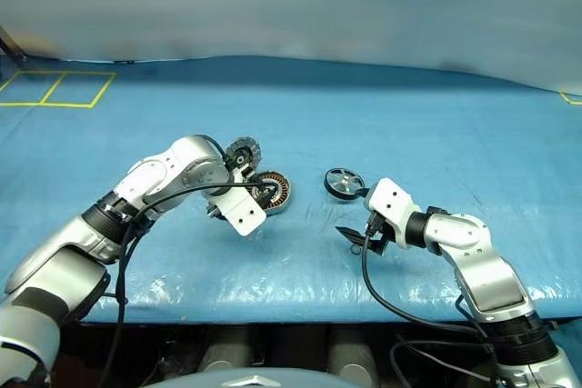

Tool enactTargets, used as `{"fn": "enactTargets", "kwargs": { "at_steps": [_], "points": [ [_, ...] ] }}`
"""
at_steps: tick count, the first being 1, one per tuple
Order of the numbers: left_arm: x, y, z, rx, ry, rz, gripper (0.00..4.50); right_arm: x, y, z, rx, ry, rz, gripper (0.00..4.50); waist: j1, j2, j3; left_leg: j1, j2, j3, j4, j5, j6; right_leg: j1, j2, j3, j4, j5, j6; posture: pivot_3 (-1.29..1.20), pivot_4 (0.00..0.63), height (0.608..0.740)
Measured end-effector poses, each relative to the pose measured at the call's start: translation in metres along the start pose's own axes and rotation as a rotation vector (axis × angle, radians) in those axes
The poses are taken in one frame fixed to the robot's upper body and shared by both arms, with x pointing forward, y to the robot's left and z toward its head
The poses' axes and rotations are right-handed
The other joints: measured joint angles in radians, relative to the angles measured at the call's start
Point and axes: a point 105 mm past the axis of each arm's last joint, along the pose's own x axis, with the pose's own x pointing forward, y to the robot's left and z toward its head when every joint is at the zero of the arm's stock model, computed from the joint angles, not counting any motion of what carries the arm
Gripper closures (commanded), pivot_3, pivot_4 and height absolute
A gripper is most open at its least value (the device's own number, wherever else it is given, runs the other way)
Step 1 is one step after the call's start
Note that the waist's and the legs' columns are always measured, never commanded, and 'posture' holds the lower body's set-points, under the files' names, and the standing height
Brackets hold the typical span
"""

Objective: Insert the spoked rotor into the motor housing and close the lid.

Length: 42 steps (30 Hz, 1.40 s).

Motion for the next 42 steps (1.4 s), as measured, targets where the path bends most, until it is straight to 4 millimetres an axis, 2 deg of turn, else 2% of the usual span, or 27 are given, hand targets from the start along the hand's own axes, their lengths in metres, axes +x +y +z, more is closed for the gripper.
{"fn": "enactTargets", "kwargs": {
  "at_steps": [8, 11, 16, 23, 28, 36, 42],
  "points": [
    [0.006, 0.002, 0.001, -0.013, -0.005, -0.005, 0.0, 0.0, 0.002, 0.002, -0.003, 0.003, 0.005, 0.02, 0.0, 0.0, 0.0, 0.001, 0.0, 0.0, 0.0, 0.0, 0.0, 0.0, 0.0, 0.0, 0.001, 0.0, 0.0, 0.0, 0.15, 0.74],
    [0.008, 0.002, 0.001, -0.015, -0.009, -0.006, 0.64, 0.0, 0.003, 0.004, -0.009, -0.002, 0.006, 0.0, 0.0, 0.0, 0.0, 0.002, 0.0, 0.0, 0.0, 0.0, 0.0, 0.001, 0.0, 0.0, 0.001, 0.0, 0.0, 0.0, 0.15, 0.74],
    [0.011, 0.008, 0.002, -0.018, -0.02, 0.018, 2.25, 0.0, 0.003, 0.003, -0.009, -0.002, 0.003, 0.0, -0.003, 0.001, -0.001, 0.002, 0.0, 0.0, 0.001, 0.0, 0.0, 0.001, 0.0, 0.0, 0.001, 0.0, 0.0, 0.0, 0.15, 0.74],
    [0.012, 0.007, 0.001, 0.013, -0.022, -0.001, 2.37, -0.001, 0.003, 0.002, 0.003, -0.007, -0.03, 0.0, -0.003, 0.002, -0.002, 0.003, 0.001, 0.001, 0.001, 0.0, 0.0, 0.001, 0.0, 0.0, 0.002, 0.0, 0.0, 0.0, 0.15, 0.74],
    [0.01, 0.01, 0.0, 0.09, -0.015, -0.008, 2.37, -0.001, 0.009, -0.003, 0.034, -0.017, -0.059, 0.0, -0.003, 0.002, -0.002, 0.003, 0.001, 0.001, 0.001, 0.0, 0.0, 0.001, 0.0, 0.001, 0.002, 0.0, 0.0, 0.0, 0.15, 0.74],
    [0.008, 0.01, 0.005, 0.237, -0.023, 0.005, 2.37, -0.005, 0.01, -0.009, 0.061, -0.027, -0.127, 0.0, -0.001, 0.002, -0.002, 0.002, 0.0, 0.001, 0.0, 0.0, 0.0, 0.0, 0.0, 0.001, 0.002, 0.0, 0.0, 0.0, 0.15, 0.74],
    [0.008, 0.007, 0.02, 0.334, -0.076, 0.026, 2.37, -0.004, 0.012, -0.012, 0.084, -0.037, -0.164, 0.0, 0.0, 0.002, -0.002, 0.002, 0.0, 0.001, 0.001, 0.0, 0.0, 0.0, 0.0, 0.001, 0.002, 0.0, 0.0, 0.0, 0.15, 0.74]
  ]
}}
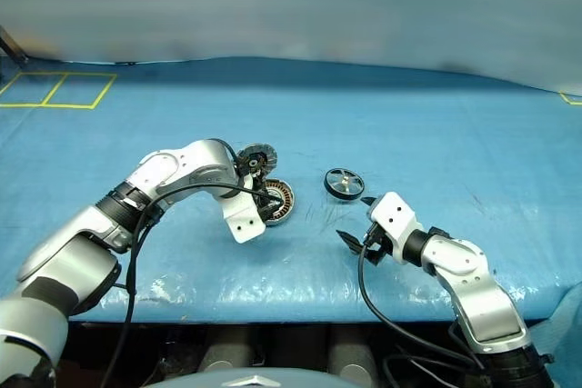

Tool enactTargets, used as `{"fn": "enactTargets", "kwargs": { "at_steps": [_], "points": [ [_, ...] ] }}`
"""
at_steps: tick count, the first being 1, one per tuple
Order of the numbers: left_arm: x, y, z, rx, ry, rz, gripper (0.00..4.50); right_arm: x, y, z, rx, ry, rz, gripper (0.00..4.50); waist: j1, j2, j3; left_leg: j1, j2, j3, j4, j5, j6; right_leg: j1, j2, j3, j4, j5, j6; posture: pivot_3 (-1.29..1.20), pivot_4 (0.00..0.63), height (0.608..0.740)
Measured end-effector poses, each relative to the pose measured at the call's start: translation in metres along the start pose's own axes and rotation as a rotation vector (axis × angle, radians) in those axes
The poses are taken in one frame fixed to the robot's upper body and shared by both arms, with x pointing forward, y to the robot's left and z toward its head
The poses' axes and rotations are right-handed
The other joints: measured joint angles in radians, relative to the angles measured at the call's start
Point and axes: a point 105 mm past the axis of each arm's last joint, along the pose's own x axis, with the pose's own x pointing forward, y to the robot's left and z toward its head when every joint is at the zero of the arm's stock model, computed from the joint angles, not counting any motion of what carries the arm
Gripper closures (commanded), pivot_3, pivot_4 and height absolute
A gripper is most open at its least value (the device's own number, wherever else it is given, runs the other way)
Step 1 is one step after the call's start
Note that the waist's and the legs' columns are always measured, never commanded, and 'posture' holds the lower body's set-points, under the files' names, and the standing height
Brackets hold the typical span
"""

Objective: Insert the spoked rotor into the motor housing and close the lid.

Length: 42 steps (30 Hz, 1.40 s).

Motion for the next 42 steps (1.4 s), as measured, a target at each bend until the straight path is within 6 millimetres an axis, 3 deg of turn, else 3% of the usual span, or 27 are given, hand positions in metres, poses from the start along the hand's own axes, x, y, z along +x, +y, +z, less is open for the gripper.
{"fn": "enactTargets", "kwargs": {
  "at_steps": [15, 22, 30, 35, 42],
  "points": [
    [0.002, 0.003, 0.032, 0.206, -0.09, 0.058, 2.37, 0.0, -0.002, 0.001, -0.013, -0.009, -0.026, 0.0, 0.002, 0.0, 0.0, 0.0, 0.0, 0.0, 0.0, 0.0, 0.0, 0.001, 0.0, 0.0, 0.0, 0.0, 0.0, 0.0, 0.15, 0.74],
    [0.007, 0.015, 0.032, 0.274, -0.104, 0.111, 0.14, 0.0, 0.002, -0.003, 0.011, -0.008, -0.034, 0.0, 0.008, 0.0, 0.0, 0.0, 0.0, 0.0, 0.001, 0.0, 0.0, 0.001, 0.0, 0.0, 0.0, 0.0, 0.0, 0.0, 0.15, 0.74],
    [0.003, 0.011, 0.034, 0.221, -0.151, 0.14, 0.14, -0.001, 0.004, -0.004, 0.013, -0.014, -0.046, 0.0, 0.005, 0.0, 0.0, 0.0, 0.0, 0.0, 0.005, 0.0, 0.0, 0.001, -0.001, 0.0, 0.002, 0.0, 0.001, 0.0, 0.15, 0.74],
    [-0.006, -0.007, 0.045, 0.147, -0.233, 0.12, 0.14, -0.001, 0.003, -0.004, 0.014, -0.015, -0.046, 0.0, -0.002, 0.0, 0.0, -0.001, 0.001, 0.0, 0.005, 0.0, 0.001, -0.001, 0.0, 0.0, 0.005, 0.0, -0.001, 0.0, 0.15, 0.74],
    [-0.03, -0.007, 0.05, -0.04, -0.296, 0.195, 0.14, -0.002, 0.003, -0.004, 0.023, -0.018, -0.048, 0.0, 0.0, 0.0, 0.001, -0.001, 0.001, 0.0, 0.01, 0.0, 0.0, -0.001, -0.001, 0.0, 0.01, -0.001, 0.0, 0.0, 0.15, 0.74]
  ]
}}
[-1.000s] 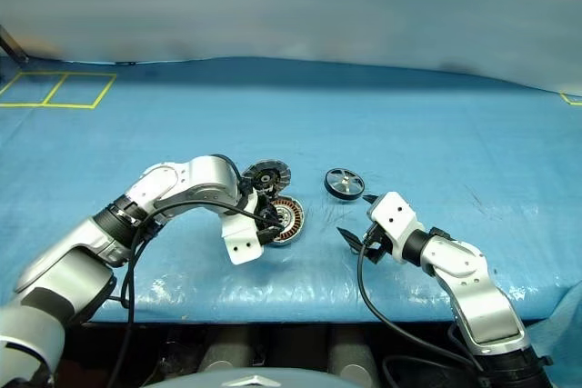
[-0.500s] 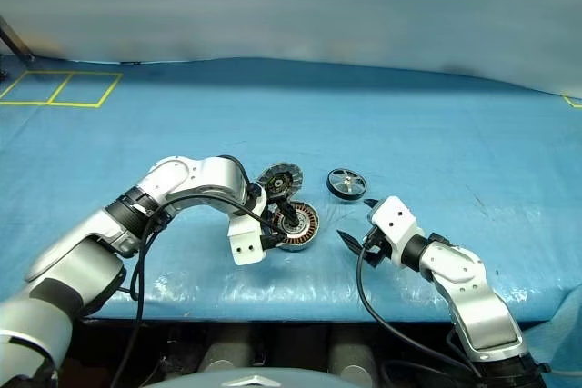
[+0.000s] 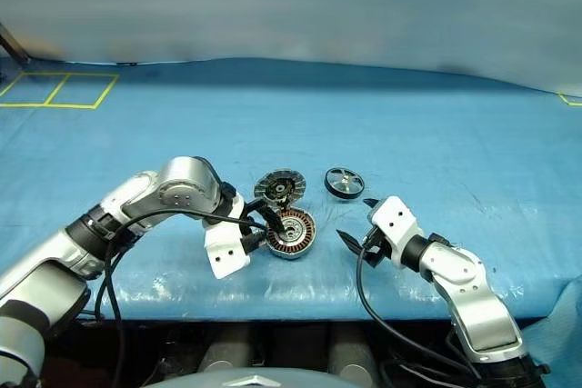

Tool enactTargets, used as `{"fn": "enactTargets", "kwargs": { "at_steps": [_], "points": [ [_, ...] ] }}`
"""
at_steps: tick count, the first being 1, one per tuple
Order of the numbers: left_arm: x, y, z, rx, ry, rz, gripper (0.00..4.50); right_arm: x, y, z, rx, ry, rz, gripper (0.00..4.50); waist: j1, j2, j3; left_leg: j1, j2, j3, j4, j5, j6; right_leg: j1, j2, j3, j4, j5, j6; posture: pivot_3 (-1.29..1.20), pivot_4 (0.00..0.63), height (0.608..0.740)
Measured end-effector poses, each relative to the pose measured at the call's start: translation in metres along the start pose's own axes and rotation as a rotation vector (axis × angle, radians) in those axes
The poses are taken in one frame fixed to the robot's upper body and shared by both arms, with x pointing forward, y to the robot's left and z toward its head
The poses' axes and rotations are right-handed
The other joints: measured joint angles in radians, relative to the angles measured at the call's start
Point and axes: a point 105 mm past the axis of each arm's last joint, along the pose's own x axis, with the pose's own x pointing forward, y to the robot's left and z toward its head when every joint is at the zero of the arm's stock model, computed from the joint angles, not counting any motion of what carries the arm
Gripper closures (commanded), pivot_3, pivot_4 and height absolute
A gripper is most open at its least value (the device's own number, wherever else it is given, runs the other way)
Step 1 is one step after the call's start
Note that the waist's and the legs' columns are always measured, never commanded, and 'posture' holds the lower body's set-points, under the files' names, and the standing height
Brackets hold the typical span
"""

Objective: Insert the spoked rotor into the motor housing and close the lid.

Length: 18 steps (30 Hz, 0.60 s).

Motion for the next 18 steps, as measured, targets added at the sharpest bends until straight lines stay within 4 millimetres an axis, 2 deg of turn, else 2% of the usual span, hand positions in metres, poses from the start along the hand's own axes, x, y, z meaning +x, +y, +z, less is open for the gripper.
{"fn": "enactTargets", "kwargs": {
  "at_steps": [3, 6, 9, 10, 13, 15, 18],
  "points": [
    [-0.01, -0.005, -0.008, -0.123, 0.02, 0.046, 0.14, -0.001, 0.001, -0.003, 0.008, 0.006, -0.001, 0.0, -0.002, 0.0, 0.0, 0.001, 0.001, 0.001, 0.001, 0.0, 0.0, 0.0, 0.0, 0.0, 0.001, 0.0, 0.0, 0.0, 0.15, 0.74],
    [-0.009, -0.008, 0.004, -0.293, -0.079, 0.119, 0.14, -0.005, 0.005, -0.011, 0.031, 0.03, -0.005, 0.0, -0.004, 0.0, 0.0, 0.0, 0.004, 0.001, 0.001, 0.0, 0.0, -0.001, -0.001, 0.0, 0.001, 0.0, 0.0, 0.0, 0.15, 0.74],
    [-0.009, -0.008, 0.025, -0.494, -0.233, 0.202, 0.14, -0.006, 0.007, -0.013, 0.039, 0.033, -0.01, 0.0, -0.007, 0.0, 0.0, -0.001, 0.006, 0.001, 0.001, 0.0, 0.0, -0.001, -0.001, 0.0, 0.001, 0.0, 0.0, 0.0, 0.15, 0.74],
    [-0.01, -0.007, 0.027, -0.534, -0.256, 0.224, 0.14, -0.007, 0.008, -0.015, 0.044, 0.037, -0.01, 0.0, -0.007, 0.0, 0.0, -0.001, 0.006, 0.001, 0.001, 0.0, 0.0, -0.001, 0.0, -0.001, 0.001, 0.0, 0.0, 0.0, 0.15, 0.74],
    [-0.017, 0.005, 0.022, -0.717, -0.324, 0.436, 0.14, -0.006, 0.012, -0.015, 0.062, 0.03, -0.009, 0.0, -0.008, 0.001, 0.001, 0.001, 0.006, 0.0, 0.001, 0.0, 0.0, 0.0, 0.0, -0.001, 0.001, 0.0, 0.0, 0.0, 0.15, 0.74],
    [-0.015, 0.006, 0.024, -0.815, -0.373, 0.544, 0.14, -0.006, 0.013, -0.016, 0.062, 0.032, -0.012, 0.0, -0.011, 0.001, 0.001, 0.002, 0.007, -0.001, 0.001, 0.0, 0.0, 0.0, -0.002, -0.001, 0.001, 0.0, 0.0, 0.0, 0.15, 0.74],
    [-0.002, -0.001, 0.03, -0.928, -0.444, 0.624, 0.14, -0.006, 0.013, -0.017, 0.066, 0.037, -0.014, 0.0, -0.015, 0.001, 0.001, 0.001, 0.006, -0.001, 0.001, -0.001, 0.0, -0.001, -0.003, -0.001, 0.001, 0.0, 0.0, 0.0, 0.15, 0.74]
  ]
}}
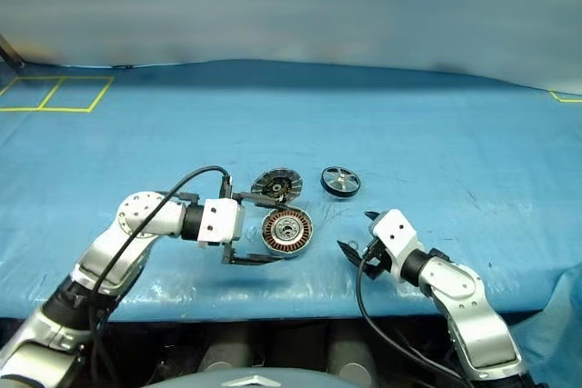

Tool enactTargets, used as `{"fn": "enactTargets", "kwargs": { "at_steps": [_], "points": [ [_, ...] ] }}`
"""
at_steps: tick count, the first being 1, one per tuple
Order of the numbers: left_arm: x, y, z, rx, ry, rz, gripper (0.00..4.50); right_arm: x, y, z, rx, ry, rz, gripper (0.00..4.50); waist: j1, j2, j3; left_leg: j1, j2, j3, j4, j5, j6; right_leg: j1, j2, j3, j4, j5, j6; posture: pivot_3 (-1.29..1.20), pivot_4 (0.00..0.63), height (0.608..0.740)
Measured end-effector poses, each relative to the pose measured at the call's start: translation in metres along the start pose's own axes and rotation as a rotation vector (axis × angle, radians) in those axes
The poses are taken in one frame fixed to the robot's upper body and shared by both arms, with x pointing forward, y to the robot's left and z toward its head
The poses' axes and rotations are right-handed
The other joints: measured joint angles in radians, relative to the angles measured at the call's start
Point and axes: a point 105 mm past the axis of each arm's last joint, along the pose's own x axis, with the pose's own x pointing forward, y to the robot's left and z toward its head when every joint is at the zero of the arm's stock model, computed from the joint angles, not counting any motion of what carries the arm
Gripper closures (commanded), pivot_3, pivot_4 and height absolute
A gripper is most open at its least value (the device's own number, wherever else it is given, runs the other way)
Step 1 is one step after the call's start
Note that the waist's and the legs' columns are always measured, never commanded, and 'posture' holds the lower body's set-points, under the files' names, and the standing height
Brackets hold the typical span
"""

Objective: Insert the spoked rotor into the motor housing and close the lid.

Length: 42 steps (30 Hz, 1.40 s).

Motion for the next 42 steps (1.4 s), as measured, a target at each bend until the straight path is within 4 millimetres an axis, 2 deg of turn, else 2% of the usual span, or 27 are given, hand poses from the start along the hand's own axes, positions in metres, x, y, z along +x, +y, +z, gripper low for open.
{"fn": "enactTargets", "kwargs": {
  "at_steps": [4, 6, 11, 18, 21, 27, 28, 31, 42],
  "points": [
    [0.001, -0.009, -0.007, -0.096, -0.091, 0.116, 0.14, -0.002, 0.003, -0.004, 0.014, 0.01, 0.004, 0.0, 0.0, 0.0, 0.0, 0.0, 0.0, 0.0, -0.001, 0.0, 0.0, -0.001, 0.0, -0.001, 0.0, 0.0, 0.0, 0.0, 0.15, 0.74],
    [-0.001, -0.011, -0.013, -0.141, -0.11, 0.186, 0.14, -0.002, 0.004, -0.006, 0.023, 0.019, 0.004, 0.0, 0.0, 0.0, 0.0, 0.0, 0.001, 0.0, -0.001, 0.0, -0.001, -0.007, -0.001, 0.0, 0.0, 0.0, 0.0, 0.0, 0.15, 0.74],
    [-0.005, -0.019, -0.037, -0.206, -0.089, 0.266, 0.14, -0.002, 0.006, -0.012, 0.042, 0.038, -0.02, 0.0, -0.001, 0.0, 0.0, -0.002, 0.0, 0.001, -0.001, 0.0, -0.001, -0.01, -0.002, 0.0, 0.0, 0.0, 0.0, 0.0, 0.15, 0.74],
    [-0.016, -0.02, -0.04, -0.181, -0.109, 0.298, 0.14, 0.002, 0.015, -0.022, 0.12, 0.037, -0.022, 0.0, -0.004, 0.0, 0.0, -0.002, 0.001, 0.002, -0.003, -0.001, -0.002, -0.011, -0.003, 0.0, 0.0, 0.0, 0.0, 0.0, 0.15, 0.74],
    [-0.022, -0.018, -0.042, -0.183, -0.114, 0.31, 0.11, 0.003, 0.014, -0.029, 0.135, 0.061, -0.032, 0.59, -0.007, 0.0, 0.0, -0.003, 0.001, 0.002, -0.003, -0.001, -0.002, -0.012, -0.003, 0.0, 0.0, 0.0, 0.0, 0.0, 0.15, 0.74],
    [-0.027, -0.018, -0.043, -0.177, -0.114, 0.33, 0.11, 0.009, 0.016, -0.031, 0.145, 0.061, -0.018, 2.55, -0.009, 0.0, 0.0, -0.002, 0.001, 0.003, -0.004, -0.002, -0.004, -0.012, -0.003, 0.0, -0.001, 0.0, 0.0, 0.0, 0.15, 0.74],
    [-0.027, -0.019, -0.043, -0.183, -0.113, 0.33, 0.11, 0.009, 0.017, -0.03, 0.144, 0.061, -0.016, 3.01, -0.009, 0.0, 0.0, -0.002, 0.001, 0.003, -0.004, -0.003, -0.005, -0.012, -0.003, 0.0, -0.001, 0.0, 0.0, 0.0, 0.15, 0.74],
    [-0.028, -0.023, -0.046, -0.198, -0.109, 0.33, 0.11, 0.01, 0.018, -0.03, 0.143, 0.062, -0.011, 3.83, -0.009, 0.0, 0.0, -0.002, 0.001, 0.003, -0.005, -0.003, -0.005, -0.012, -0.003, 0.0, -0.001, 0.0, 0.0, 0.0, 0.15, 0.74],
    [-0.031, -0.027, -0.051, -0.207, -0.08, 0.318, 0.11, 0.011, 0.018, -0.029, 0.155, 0.051, -0.008, 3.84, -0.009, 0.0, 0.0, -0.002, 0.001, 0.003, -0.007, -0.004, -0.007, -0.012, -0.005, -0.001, -0.003, 0.0, 0.0, 0.0, 0.15, 0.74]
  ]
}}
